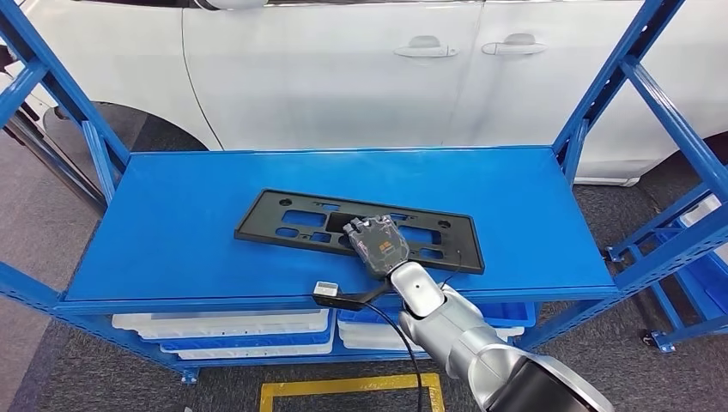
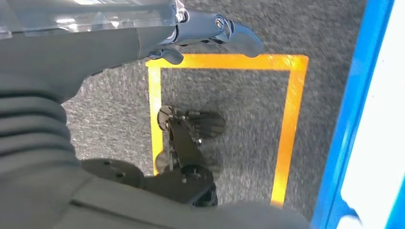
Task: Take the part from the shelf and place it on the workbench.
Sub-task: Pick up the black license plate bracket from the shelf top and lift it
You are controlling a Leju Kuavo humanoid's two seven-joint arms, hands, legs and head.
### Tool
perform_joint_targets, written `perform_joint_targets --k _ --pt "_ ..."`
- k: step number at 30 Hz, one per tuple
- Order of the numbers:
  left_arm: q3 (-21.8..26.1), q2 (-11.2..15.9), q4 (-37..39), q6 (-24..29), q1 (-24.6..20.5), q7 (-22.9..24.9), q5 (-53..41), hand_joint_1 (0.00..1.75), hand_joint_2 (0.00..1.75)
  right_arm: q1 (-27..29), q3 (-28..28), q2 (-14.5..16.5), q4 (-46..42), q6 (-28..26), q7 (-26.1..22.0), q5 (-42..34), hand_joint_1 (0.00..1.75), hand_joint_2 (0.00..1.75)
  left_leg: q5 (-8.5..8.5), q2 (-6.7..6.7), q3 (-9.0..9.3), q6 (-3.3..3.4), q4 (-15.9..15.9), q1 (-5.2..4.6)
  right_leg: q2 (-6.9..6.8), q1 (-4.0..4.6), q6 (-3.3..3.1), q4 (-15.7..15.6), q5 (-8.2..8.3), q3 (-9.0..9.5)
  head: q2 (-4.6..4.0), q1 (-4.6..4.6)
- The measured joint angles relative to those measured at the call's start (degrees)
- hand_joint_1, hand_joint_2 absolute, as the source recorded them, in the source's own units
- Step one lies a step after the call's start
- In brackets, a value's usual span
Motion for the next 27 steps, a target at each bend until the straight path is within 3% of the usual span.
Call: perform_joint_targets --k 2,5,7,10,11,12,13,15,17,20,22,23,25,26,27 --pt "0.0 -0.1 0.0 -0.1 -0.1 -0.2 0.2 0.0 1.75 0.0 -0.5 0.0 -0.9 -0.3 -0.3 0.0 1.75 1.75 -0.17 -0.03 -0.02 -0.48 0.1 -0.18 0.01 0.22 -0.49 -5.5 1.8 2.53 0.0 -0.06" --pt "0.0 -0.1 0.0 -0.1 0.0 0.1 1.0 0.0 1.75 0.2 -1.3 -0.1 -2.6 -0.5 -1.9 -1.3 1.75 1.75 -0.28 -0.03 -0.06 -1.46 0.1 -0.08 0.04 0.39 -1.3 -6.5 2.0 2.79 0.0 -0.06" --pt "0.2 0.0 0.0 -0.6 0.0 0.2 2.2 0.0 1.75 0.8 -2.8 -0.1 -5.5 -0.4 -6.2 -5.8 1.75 1.75 -1.82 0.0 -0.88 -2.05 2.1 0.06 0.0 0.19 -2.0 -7.0 2.29 3.03 0.0 -0.2" --pt "1.0 0.0 0.0 -1.9 0.3 -0.9 4.0 0.0 1.75 3.9 -7.4 -0.5 -16.0 3.6 -22.8 -25.9 1.75 1.75 -7.19 0.02 -5.56 -2.68 12.7 0.24 0.0 0.26 -2.55 -7.2 2.29 3.21 0.0 -0.47" --pt "1.3 0.0 0.0 -2.2 0.5 -1.1 4.5 0.0 1.75 5.6 -9.2 -0.7 -21.5 6.5 -28.8 -36.7 1.75 1.75 -8.07 0.02 -6.87 -2.79 15.5 0.28 0.01 0.36 -2.63 -7.1 2.2 3.28 0.0 -0.48" --pt "1.5 0.1 0.0 -2.6 0.7 -1.1 4.8 0.0 1.75 7.4 -10.9 -0.9 -27.5 10.1 -33.0 -48.9 1.75 1.75 -7.9 0.03 -7.32 -2.83 16.5 0.28 0.01 0.42 -2.64 -7.1 2.1 3.36 0.0 -0.48" --pt "1.8 0.2 0.0 -3.0 0.8 -1.0 5.1 0.0 1.75 9.2 -12.5 -1.1 -33.7 14.8 -35.3 -61.9 1.75 1.75 -6.63 0.03 -6.66 -2.77 15.1 0.27 -0.01 0.45 -2.56 -7.0 1.98 3.48 0.0 -0.49" --pt "2.3 0.6 0.0 -3.5 0.9 -0.7 5.7 0.0 1.75 12.9 -15.8 -2.1 -46.1 25.8 -36.0 -84.5 1.75 1.75 -2.93 0.04 -2.93 -2.4 7.4 0.27 -0.17 0.48 -2.22 -6.8 1.7 3.66 0.0 -0.55" --pt "2.8 0.8 0.0 -3.6 1.1 -0.6 6.1 0.0 1.75 15.9 -18.9 -3.3 -56.4 36.4 -36.7 -96.6 1.75 1.75 -1.0 0.0 -0.04 -1.77 1.4 0.04 -0.29 0.62 -1.71 -6.5 1.56 3.49 0.0 -0.61" --pt "3.1 1.0 0.0 -3.2 1.3 -0.6 6.3 0.0 1.75 19.2 -22.2 -4.6 -68.0 47.0 -37.8 -103.5 1.75 1.75 -0.77 -0.03 0.34 -0.78 0.3 -0.22 -0.27 0.59 -0.77 -6.5 1.56 3.31 0.0 -0.6" --pt "3.2 1.0 0.0 -3.0 1.3 -0.8 6.2 0.0 1.75 21.0 -23.4 -5.5 -73.1 51.0 -38.4 -105.4 1.75 1.75 -0.5 0.03 0.47 -0.06 0.0 -0.05 -0.25 0.43 -0.07 -5.1 0.38 2.83 0.0 -0.54" --pt "3.2 1.0 0.0 -2.9 1.3 -1.0 6.1 0.0 1.75 21.8 -23.7 -6.0 -75.0 52.7 -38.7 -105.8 1.75 1.75 -0.39 0.1 0.51 0.24 -0.2 0.04 -0.23 0.33 0.26 -2.7 -1.15 1.76 0.0 -0.54" --pt "3.2 1.0 0.0 -2.5 1.3 -1.3 5.9 0.0 1.75 23.3 -23.9 -6.8 -78.1 55.6 -39.1 -105.7 1.75 1.75 -0.4 0.22 0.38 0.58 -0.2 -0.01 -0.23 0.11 0.75 5.2 -5.1 -1.86 0.0 -0.52" --pt "3.2 1.0 0.0 -2.3 1.3 -1.4 5.7 0.0 1.75 24.2 -23.9 -7.1 -79.3 56.6 -39.1 -105.4 1.75 1.75 -0.41 0.26 0.35 0.63 -0.1 -0.04 -0.24 0.01 0.91 8.8 -6.42 -3.58 0.0 -0.54" --pt "3.2 1.0 0.0 -2.1 1.3 -1.6 5.7 0.0 1.75 25.0 -23.8 -7.4 -80.2 57.3 -39.0 -105.0 1.75 1.75 -0.44 0.26 0.33 0.65 -0.1 -0.05 -0.25 -0.09 1.0 10.6 -6.63 -4.42 0.0 -0.53"
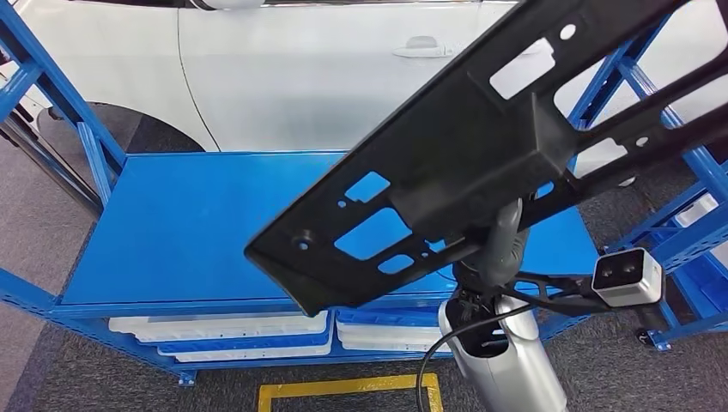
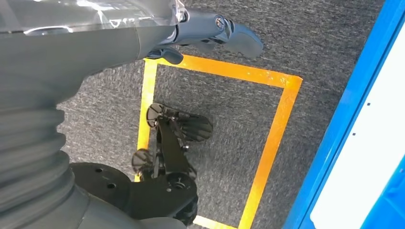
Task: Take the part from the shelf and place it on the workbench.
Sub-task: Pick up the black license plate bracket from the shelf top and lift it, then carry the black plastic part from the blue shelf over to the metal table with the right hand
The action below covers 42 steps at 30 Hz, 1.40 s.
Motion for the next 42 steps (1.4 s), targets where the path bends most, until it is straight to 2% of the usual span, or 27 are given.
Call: perform_joint_targets --k 1,3,5,6,9,11,14,15,16,17,18,20,21,24,25,26,29,30,31,32,34,35,36,38,40,41,42 --pt "0.0 0.0 0.0 0.1 0.0 -0.1 -0.1 0.0 1.75 0.6 0.1 -0.2 -0.8 0.5 0.1 0.3 1.75 1.75 -0.02 -0.02 0.01 -0.02 0.0 0.0 -0.01 -0.1 0.02 -0.7 0.93 0.33 0.0 0.01" --pt "0.0 0.0 0.0 0.3 0.0 -0.1 -0.2 0.0 1.75 1.1 0.4 -0.4 -2.0 0.9 0.2 0.7 1.75 1.75 -0.13 -0.08 0.1 -0.18 0.2 0.0 -0.03 -0.27 -0.18 -8.1 4.76 4.14 0.0 0.01" --pt "0.0 -0.1 0.0 0.6 -0.1 0.0 -0.3 0.0 1.75 1.1 0.8 -0.5 -2.9 1.3 0.2 1.3 1.75 1.75 -0.3 -0.15 0.07 -0.66 0.4 -0.18 -0.01 -0.13 -0.66 -15.0 7.12 7.62 0.0 -0.02" --pt "0.0 -0.1 0.0 0.7 -0.1 0.1 -0.3 0.0 1.75 1.1 1.1 -0.6 -3.2 1.5 0.3 1.8 1.75 1.75 -0.32 -0.16 0.03 -0.97 0.5 -0.25 0.03 0.01 -0.94 -16.4 7.4 8.24 0.0 -0.04" --pt "0.0 0.0 0.0 1.1 -0.3 0.6 0.1 0.0 1.75 0.8 2.5 -1.0 -3.4 1.8 0.7 3.1 1.75 1.75 -0.28 -0.19 -0.1 -1.98 0.6 -0.2 0.09 0.08 -1.89 -16.7 7.75 8.05 0.0 -0.06" --pt "0.0 0.1 0.0 1.3 -0.4 0.8 0.3 0.0 1.75 0.3 3.6 -1.2 -3.3 1.6 0.7 3.9 1.75 1.75 -2.37 -0.19 -1.1 -2.52 3.0 -0.12 -0.1 -0.15 -2.58 -17.1 8.2 7.92 0.0 -0.1" --pt "0.0 0.2 0.0 1.8 -0.4 1.2 0.3 0.0 1.75 -0.8 5.7 -1.9 -2.9 -0.9 -0.2 4.6 1.75 1.75 -8.42 -0.16 -5.23 -3.0 13.6 -0.03 -0.27 -0.02 -3.15 -17.2 8.74 7.26 0.0 -0.13" --pt "0.0 0.3 0.0 1.9 -0.4 1.3 0.2 0.0 1.75 -1.2 6.5 -2.5 -2.7 -2.1 -0.5 4.5 1.75 1.75 -9.22 -0.16 -6.04 -3.03 16.0 -0.01 -0.28 0.07 -3.21 -17.1 8.91 7.0 0.0 -0.13" --pt "0.0 0.4 0.0 2.0 -0.4 1.4 0.2 0.0 1.75 -1.6 7.0 -3.1 -2.6 -3.1 -0.6 4.2 1.75 1.75 -8.85 -0.16 -5.78 -2.96 16.1 -0.02 -0.27 0.15 -3.18 -17.1 9.08 6.77 0.0 -0.13" --pt "0.0 0.5 0.0 2.0 -0.4 1.6 0.1 0.0 1.75 -1.9 7.3 -3.8 -2.5 -3.9 -0.7 3.9 1.75 1.75 -7.54 -0.16 -4.4 -2.8 14.0 -0.02 -0.27 0.19 -3.11 -17.0 9.22 6.58 0.0 -0.12" --pt "0.0 0.6 0.0 2.1 -0.4 1.7 0.1 0.0 1.75 -2.1 7.5 -4.4 -2.4 -4.6 -0.9 3.8 1.75 1.75 -5.75 -0.17 -2.03 -2.55 10.1 -0.04 -0.26 0.22 -2.98 -16.9 9.36 6.44 0.0 -0.11" --pt "0.0 0.8 0.0 2.3 -0.4 1.9 0.1 0.0 1.75 -2.3 7.7 -5.5 -2.3 -5.7 -1.1 3.9 1.75 1.75 -3.46 -0.2 2.06 -1.96 2.7 -0.26 -0.25 0.38 -2.55 -16.7 9.67 6.19 0.0 -0.08" --pt "0.0 0.9 0.0 2.4 -0.4 2.0 0.2 0.0 1.75 -2.3 7.7 -5.9 -2.3 -6.0 -1.1 4.1 1.75 1.75 -3.02 -0.23 2.99 -1.67 0.7 -0.42 -0.25 0.42 -2.24 -16.6 9.88 6.07 0.0 -0.07" --pt "0.1 1.1 0.0 2.6 -0.2 2.2 0.2 0.0 1.75 -2.3 7.7 -6.9 -2.3 -6.4 -1.1 4.4 1.75 1.75 -2.2 -0.17 2.65 -0.72 0.1 -0.6 -0.19 0.29 -1.16 -16.6 10.42 5.72 0.0 -0.07" --pt "0.1 1.1 0.0 2.7 -0.2 2.3 0.2 0.0 1.75 -2.3 7.7 -7.2 -2.4 -6.4 -1.1 4.4 1.75 1.75 -1.71 -0.07 2.41 -0.28 -0.1 -0.51 -0.14 0.21 -0.86 -15.9 9.67 5.34 0.0 -0.01" --pt "0.1 1.1 0.0 2.7 -0.2 2.3 0.2 0.0 1.75 -2.3 7.8 -7.4 -2.4 -6.4 -1.1 4.4 1.75 1.75 -1.18 0.04 2.03 0.11 -0.2 -0.38 -0.08 0.16 -0.6 -14.3 8.06 4.6 0.0 0.06" --pt "0.1 1.2 0.0 2.7 -0.2 2.4 0.2 0.0 1.75 -2.1 7.8 -8.1 -2.4 -6.4 -1.1 4.4 1.75 1.75 0.17 0.19 0.26 0.62 -0.2 -0.39 -0.04 -0.07 -0.03 -3.6 0.73 0.83 0.0 0.21" --pt "0.1 1.2 0.0 2.7 -0.2 2.4 0.2 0.0 1.75 -2.0 7.9 -8.3 -2.4 -6.4 -1.1 4.4 1.75 1.75 0.57 0.2 -0.4 0.6 -0.1 -0.42 -0.04 -0.14 0.1 -0.8 -0.48 0.23 0.0 0.21" --pt "0.1 1.2 0.0 2.8 -0.2 2.4 0.2 0.0 1.75 -1.9 7.9 -8.4 -2.4 -6.4 -1.1 4.5 1.75 1.75 0.92 0.21 -1.02 0.54 0.1 -0.44 -0.05 -0.19 0.14 0.0 -0.53 0.68 0.0 0.2" --pt "0.1 1.2 0.0 2.9 -0.1 2.5 0.3 0.0 1.75 -1.7 7.9 -8.5 -2.4 -6.3 -1.1 4.7 1.75 1.75 1.22 0.21 -1.59 0.45 0.2 -0.45 -0.05 -0.23 0.1 -1.6 0.38 2.32 0.0 0.2" --pt "0.1 1.2 0.0 3.1 -0.1 2.9 0.4 0.0 1.75 -1.4 7.8 -8.6 -2.4 -6.1 -1.1 5.5 1.75 1.75 1.7 0.18 -2.47 0.15 0.6 -0.46 -0.06 -0.24 -0.25 -10.0 2.75 8.14 0.0 0.19" --pt "0.1 1.2 0.0 3.2 0.0 3.2 0.4 0.0 1.75 -1.0 7.6 -8.6 -2.6 -5.6 -1.1 6.2 1.75 1.75 1.94 0.14 -2.74 -0.11 0.8 -0.48 -0.06 -0.09 -0.47 -13.6 3.63 10.49 0.0 0.14" --pt "0.1 1.2 0.0 3.3 0.0 3.6 0.4 0.0 1.75 -0.5 7.3 -8.7 -2.7 -5.0 -1.2 6.9 1.75 1.75 2.2 0.1 -2.87 -0.42 0.9 -0.48 -0.05 0.08 -0.7 -16.1 4.07 11.94 0.0 0.19" --pt "0.2 1.2 0.0 3.5 0.2 4.5 0.4 0.0 1.75 0.7 6.3 -8.7 -3.1 -3.5 -1.2 8.1 1.75 1.75 2.83 0.04 -3.0 -1.14 0.8 -0.47 -0.03 0.45 -1.21 -16.9 4.61 12.15 0.0 0.27" --pt "0.4 1.4 0.0 3.6 0.4 5.0 0.5 0.0 1.75 1.7 5.3 -8.7 -3.3 -2.5 -1.2 8.9 1.75 1.75 2.66 0.0 -3.42 -1.76 1.0 -0.44 -0.16 0.16 -2.01 -17.5 5.41 11.66 0.0 0.37" --pt "0.5 1.4 0.0 3.6 0.6 5.2 0.6 0.0 1.75 2.2 4.7 -8.7 -3.5 -2.2 -1.2 9.4 1.75 1.75 1.25 -0.03 -3.94 -2.03 2.1 -0.39 -0.26 -0.01 -2.45 -17.8 6.05 11.21 0.0 0.29" --pt "0.6 1.5 0.0 3.6 0.6 5.3 0.6 0.0 1.75 2.8 4.0 -8.7 -3.8 -2.1 -1.2 9.9 1.75 1.75 -1.12 -0.05 -4.75 -2.27 4.4 -0.3 -0.37 -0.16 -2.81 -18.0 6.7 10.63 0.0 0.22"
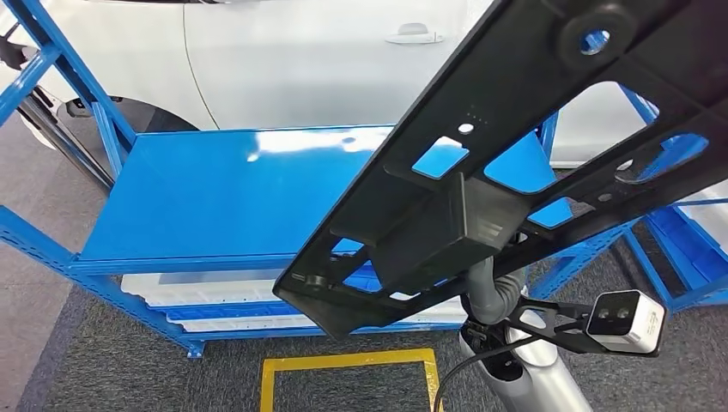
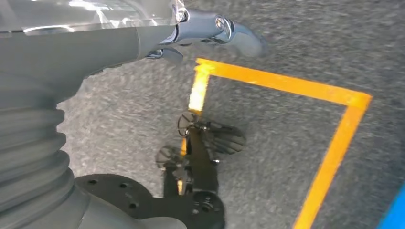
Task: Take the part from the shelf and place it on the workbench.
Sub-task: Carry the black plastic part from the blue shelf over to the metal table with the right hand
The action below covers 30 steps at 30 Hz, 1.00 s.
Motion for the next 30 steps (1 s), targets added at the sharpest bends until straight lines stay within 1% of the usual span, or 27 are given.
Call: perform_joint_targets --k 2,3,4,5,6,7,8,9,10,11,12,13,14,15,17,18,19,20,21,22,23,24,25,26,28,29,30 --pt "0.2 0.2 0.0 -0.1 0.1 0.4 0.1 0.0 1.75 1.2 -1.5 0.0 -0.9 0.3 0.0 0.8 1.75 1.75 -5.52 0.0 -1.91 -0.48 7.1 0.19 -0.15 0.12 -0.36 0.0 1.11 -1.42 0.0 -0.16" --pt "0.3 0.3 0.0 -0.1 0.1 0.5 0.1 0.0 1.75 1.7 -2.3 -0.1 -1.3 0.5 0.0 0.9 1.75 1.75 -7.0 0.0 -2.45 -0.69 10.3 0.25 -0.19 0.15 -0.35 0.1 1.63 -2.18 0.0 -0.17" --pt "0.4 0.5 0.0 -0.1 0.1 0.6 0.2 0.0 1.75 2.2 -3.0 -0.1 -1.6 0.9 0.0 1.0 1.75 1.75 -7.17 0.0 -2.31 -0.84 12.1 0.29 -0.22 0.17 -0.29 0.2 2.14 -2.96 0.0 -0.17" --pt "0.5 0.6 0.0 -0.1 0.1 0.7 0.3 0.0 1.75 2.5 -3.8 -0.1 -1.8 1.3 0.0 1.0 1.75 1.75 -6.2 0.0 -1.22 -0.93 12.1 0.34 -0.22 0.16 -0.17 0.4 2.63 -3.77 0.0 -0.19" --pt "0.5 0.8 0.0 -0.1 0.0 0.7 0.4 0.0 1.75 2.8 -4.5 -0.2 -2.0 1.6 0.0 1.0 1.75 1.75 -4.61 0.0 0.89 -0.93 9.9 0.41 -0.19 0.14 -0.01 0.6 3.09 -4.55 0.0 -0.2" --pt "0.5 0.9 0.0 -0.1 0.0 0.8 0.5 0.0 1.75 3.0 -5.2 -0.2 -2.1 1.9 0.0 0.9 1.75 1.75 -3.4 -0.01 3.81 -0.84 6.1 0.48 -0.15 0.12 0.21 0.9 3.51 -5.24 0.0 -0.2" --pt "0.6 1.0 0.0 -0.1 -0.1 0.8 0.7 0.0 1.75 3.0 -5.8 -0.2 -2.2 2.1 0.0 0.9 1.75 1.75 -3.06 -0.04 6.86 -0.63 1.7 0.42 -0.1 0.16 0.51 1.2 3.91 -5.82 0.0 -0.2" --pt "0.6 1.1 0.0 -0.1 -0.1 0.9 0.8 0.0 1.75 3.1 -6.2 -0.3 -2.2 2.3 0.0 0.8 1.75 1.75 -3.16 -0.1 9.09 -0.29 -1.7 0.31 -0.08 0.19 0.86 1.4 4.31 -6.14 0.01 -0.15" --pt "0.7 1.1 0.0 -0.1 -0.2 1.0 1.0 0.0 1.75 3.1 -6.4 -0.3 -2.2 2.4 0.0 0.8 1.75 1.75 -3.62 -0.18 10.35 0.08 -3.9 0.17 -0.08 0.22 1.22 1.4 4.71 -6.29 0.01 -0.19" --pt "0.8 1.1 0.0 -0.1 -0.2 1.2 1.2 0.0 1.75 3.0 -6.6 -0.4 -2.1 2.5 0.0 0.6 1.75 1.75 -3.82 -0.24 10.59 0.49 -4.7 -0.03 -0.08 0.22 1.6 1.3 5.17 -6.33 0.01 -0.25" --pt "1.0 1.1 0.0 -0.1 -0.1 1.3 1.3 0.0 1.75 2.9 -6.6 -0.6 -2.0 2.5 0.0 0.3 1.75 1.75 -3.41 -0.27 10.23 0.95 -4.7 -0.01 -0.08 0.21 2.01 1.2 5.63 -6.34 0.01 -0.33" --pt "1.1 1.0 0.0 0.0 -0.1 1.4 1.4 0.0 1.75 2.9 -6.7 -1.1 -1.9 2.4 0.0 -0.2 1.75 1.75 -2.95 -0.16 9.88 1.38 -4.9 0.05 0.01 0.11 2.35 1.3 5.49 -6.52 0.01 -0.44" --pt "1.2 1.0 0.0 0.0 -0.1 1.5 1.5 0.0 1.75 2.8 -6.7 -1.6 -1.7 2.3 0.0 -0.9 1.75 1.75 -2.33 -0.04 9.39 1.9 -4.9 0.13 0.1 0.02 2.68 2.2 4.28 -6.96 0.01 -0.42" --pt "1.4 0.9 0.0 0.1 -0.1 1.6 1.6 0.0 1.75 2.7 -6.8 -2.3 -1.5 2.0 0.0 -1.7 1.75 1.75 -1.62 0.09 8.76 2.34 -5.1 0.23 0.18 -0.05 2.99 4.2 2.01 -7.72 0.0 -0.37" --pt "1.7 0.8 0.0 0.3 -0.1 1.7 1.7 0.0 1.75 2.7 -6.9 -3.7 -1.2 1.4 0.0 -3.4 1.75 1.75 -0.26 0.22 7.12 2.82 -5.0 0.16 0.25 -0.19 3.48 11.5 -4.0 -9.91 0.0 -0.24" --pt "1.8 0.8 0.0 0.3 0.0 1.8 1.7 0.0 1.75 2.7 -6.9 -4.4 -1.1 1.1 0.0 -4.2 1.75 1.75 0.4 0.24 6.22 2.83 -4.9 0.11 0.24 -0.2 3.67 15.3 -5.83 -10.76 0.0 -0.22" --pt "1.9 0.7 0.0 0.4 0.1 1.8 1.8 0.0 1.75 2.7 -6.9 -5.1 -1.0 1.0 0.0 -4.9 1.75 1.75 1.02 0.26 5.3 2.8 -4.7 0.06 0.24 -0.21 3.77 17.8 -6.24 -10.88 0.0 -0.22" --pt "1.9 0.7 0.0 0.4 0.1 1.8 1.8 0.0 1.75 2.8 -7.0 -5.8 -0.9 1.0 0.0 -5.4 1.75 1.75 1.56 0.27 4.39 2.72 -4.5 0.03 0.24 -0.2 3.79 18.3 -5.46 -10.02 0.0 -0.21" --pt "2.0 0.6 0.0 0.4 0.2 1.8 1.8 0.0 1.75 2.9 -7.1 -6.3 -0.9 1.0 0.0 -5.7 1.75 1.75 2.02 0.26 3.55 2.61 -4.3 0.02 0.24 -0.2 3.71 16.5 -3.98 -8.0 0.0 -0.22" --pt "2.0 0.5 0.0 0.4 0.3 1.9 1.8 0.0 1.75 3.0 -7.2 -6.7 -0.9 1.1 0.0 -5.9 1.75 1.75 2.42 0.26 2.81 2.46 -3.9 0.02 0.25 -0.2 3.56 12.7 -2.7 -4.91 0.0 -0.21" --pt "2.0 0.4 0.0 0.4 0.3 1.9 1.8 0.0 1.75 3.0 -7.3 -7.0 -0.9 1.2 0.0 -6.0 1.75 1.75 2.76 0.22 2.19 2.25 -3.6 -0.06 0.26 -0.09 3.33 8.1 -2.37 -1.65 0.0 -0.21" --pt "2.0 0.4 0.0 0.4 0.4 1.9 1.8 0.0 1.75 3.0 -7.4 -7.2 -1.0 1.3 0.0 -6.0 1.75 1.75 3.11 0.2 1.76 1.98 -3.4 -0.11 0.29 0.04 2.99 4.4 -2.43 0.84 0.01 -0.26" --pt "2.0 0.3 0.0 0.4 0.4 1.9 1.8 0.0 1.75 2.9 -7.4 -7.4 -1.0 1.3 0.0 -6.0 1.75 1.75 3.48 0.17 1.5 1.68 -3.3 -0.17 0.32 0.2 2.63 1.8 -2.82 2.33 0.01 -0.2" --pt "2.1 0.3 0.0 0.4 0.4 1.9 1.8 0.0 1.75 2.8 -7.5 -7.6 -1.0 1.4 0.0 -6.1 1.75 1.75 3.91 0.15 1.34 1.34 -3.4 -0.2 0.35 0.38 2.22 0.9 -3.08 2.63 0.01 -0.14" --pt "2.2 0.2 0.0 0.6 0.5 2.0 1.9 0.0 1.75 2.7 -7.5 -7.8 -0.9 1.6 0.0 -6.1 1.75 1.75 4.43 0.09 1.08 0.64 -3.5 -0.19 0.23 0.27 1.29 0.6 -2.16 1.96 0.01 0.07" --pt "2.3 0.2 0.0 0.7 0.6 2.0 1.9 0.0 1.75 2.6 -7.5 -7.8 -0.9 1.7 0.0 -6.1 1.75 1.75 3.6 0.06 0.7 0.34 -2.9 -0.15 0.11 0.15 0.78 0.5 -1.55 1.5 0.01 0.05" --pt "2.3 0.2 0.0 0.9 0.7 2.1 2.0 0.0 1.75 2.6 -7.5 -7.8 -0.8 1.8 0.0 -6.1 1.75 1.75 1.7 0.02 0.06 0.08 -1.4 -0.12 0.0 0.01 0.35 0.3 -0.86 0.92 0.0 0.0"
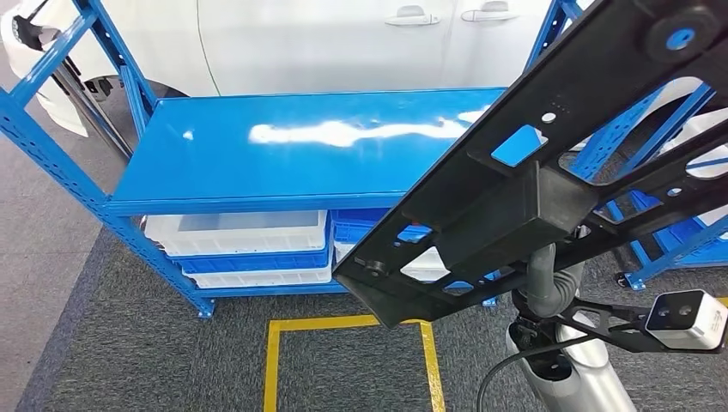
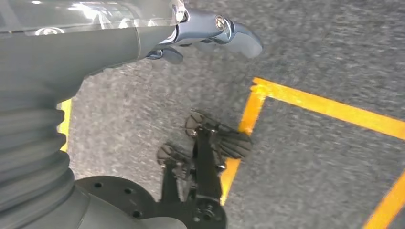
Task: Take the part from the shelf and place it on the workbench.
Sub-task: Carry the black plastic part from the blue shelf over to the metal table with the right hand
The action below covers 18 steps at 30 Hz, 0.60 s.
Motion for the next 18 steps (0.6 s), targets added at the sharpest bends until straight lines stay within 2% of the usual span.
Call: perform_joint_targets --k 2,3,4,5,6,7,8,9,10,11,13,14,15,16,18 --pt "0.1 0.0 0.0 0.4 0.1 0.2 0.2 0.0 1.75 -0.1 0.0 0.0 0.2 0.2 0.0 0.0 1.75 1.75 -5.71 -0.01 -1.94 -0.4 6.3 0.15 -0.11 0.01 -0.48 0.0 1.32 -1.57 0.0 -0.11" --pt "0.2 0.0 0.0 0.6 0.0 0.2 0.3 0.0 1.75 -0.1 0.1 0.0 0.3 0.2 0.0 -0.1 1.75 1.75 -7.9 0.0 -2.83 -0.57 10.2 0.18 -0.11 0.06 -0.52 0.0 1.99 -2.49 0.0 -0.14" --pt "0.2 0.0 0.0 0.6 0.0 0.3 0.4 0.0 1.75 -0.1 0.2 0.0 0.5 0.3 0.0 -0.1 1.75 1.75 -8.79 0.0 -3.2 -0.66 13.1 0.19 -0.12 0.11 -0.5 0.1 2.66 -3.43 0.0 -0.13" --pt "0.3 0.0 0.0 0.7 0.0 0.3 0.4 0.0 1.75 -0.1 0.2 0.0 0.6 0.3 0.0 -0.1 1.75 1.75 -8.3 0.0 -2.71 -0.67 14.4 0.18 -0.12 0.14 -0.43 0.2 3.32 -4.39 0.0 -0.14" --pt "0.4 0.0 0.0 0.7 0.0 0.3 0.5 0.0 1.75 -0.1 0.3 0.0 0.7 0.4 0.0 -0.2 1.75 1.75 -6.81 0.0 -1.12 -0.58 13.5 0.18 -0.12 0.17 -0.32 0.4 3.94 -5.31 0.0 -0.14" --pt "0.4 0.0 0.0 0.7 0.0 0.3 0.5 0.0 1.75 -0.1 0.3 0.0 0.8 0.4 0.0 -0.2 1.75 1.75 -5.2 0.0 1.47 -0.38 10.7 0.17 -0.12 0.2 -0.18 0.5 4.53 -6.11 0.0 -0.14" --pt "0.5 0.0 0.0 0.7 -0.1 0.3 0.5 0.0 1.75 -0.1 0.3 0.0 0.8 0.4 0.0 -0.3 1.75 1.75 -4.44 -0.01 4.79 -0.07 6.5 0.11 -0.12 0.25 0.0 0.7 5.06 -6.75 0.01 -0.15" --pt "0.5 0.0 0.0 0.7 -0.1 0.3 0.5 0.0 1.75 -0.2 0.3 0.0 0.8 0.5 0.0 -0.3 1.75 1.75 -4.57 -0.03 7.95 0.26 2.0 0.0 -0.13 0.32 0.25 0.8 5.57 -7.18 0.01 -0.13" --pt "0.5 0.1 0.0 0.7 -0.2 0.3 0.5 0.0 1.75 -0.2 0.4 0.0 0.8 0.5 0.0 -0.3 1.75 1.75 -5.1 -0.05 10.11 0.57 -1.4 -0.17 -0.19 0.35 0.56 0.8 6.06 -7.39 0.01 -0.08" --pt "0.6 0.1 0.0 0.8 -0.3 0.3 0.6 0.0 1.75 -0.3 0.4 0.0 0.8 0.5 0.0 -0.3 1.75 1.75 -5.73 -0.08 11.26 0.87 -3.5 -0.34 -0.25 0.33 0.9 0.8 6.51 -7.48 0.01 -0.14" --pt "0.8 0.0 0.0 1.0 -0.3 0.4 0.6 0.0 1.75 -0.4 0.6 0.0 0.8 0.7 0.0 -0.2 1.75 1.75 -5.37 -0.02 11.04 1.54 -4.4 -0.42 -0.32 0.21 1.67 0.5 7.19 -7.56 0.01 -0.21" --pt "0.9 0.0 0.0 1.1 -0.2 0.4 0.6 0.0 1.75 -0.3 0.6 0.0 0.9 0.8 0.0 -0.1 1.75 1.75 -4.9 0.07 10.68 1.98 -4.5 -0.35 -0.25 0.11 1.99 1.0 6.59 -7.87 0.01 -0.23" --pt "0.9 0.0 0.0 1.3 -0.2 0.5 0.7 0.0 1.75 -0.3 0.7 0.0 0.9 1.0 0.0 0.1 1.75 1.75 -4.28 0.16 10.21 2.38 -4.7 -0.26 -0.14 0.03 2.27 2.2 5.02 -8.43 0.0 -0.08" --pt "1.0 -0.1 0.0 1.5 -0.2 0.7 0.8 0.0 1.75 -0.3 0.8 0.0 1.0 1.2 0.0 0.3 1.75 1.75 -3.63 0.26 9.65 2.67 -4.7 -0.19 -0.04 -0.1 2.49 4.6 2.56 -9.32 0.0 0.02" --pt "1.1 -0.1 0.0 1.8 -0.2 1.2 1.1 0.0 1.75 -0.2 0.9 0.1 1.1 1.5 0.0 0.8 1.75 1.75 -2.49 0.31 8.24 2.89 -4.7 -0.24 0.06 -0.22 2.91 12.1 -2.72 -11.6 0.0 0.25"
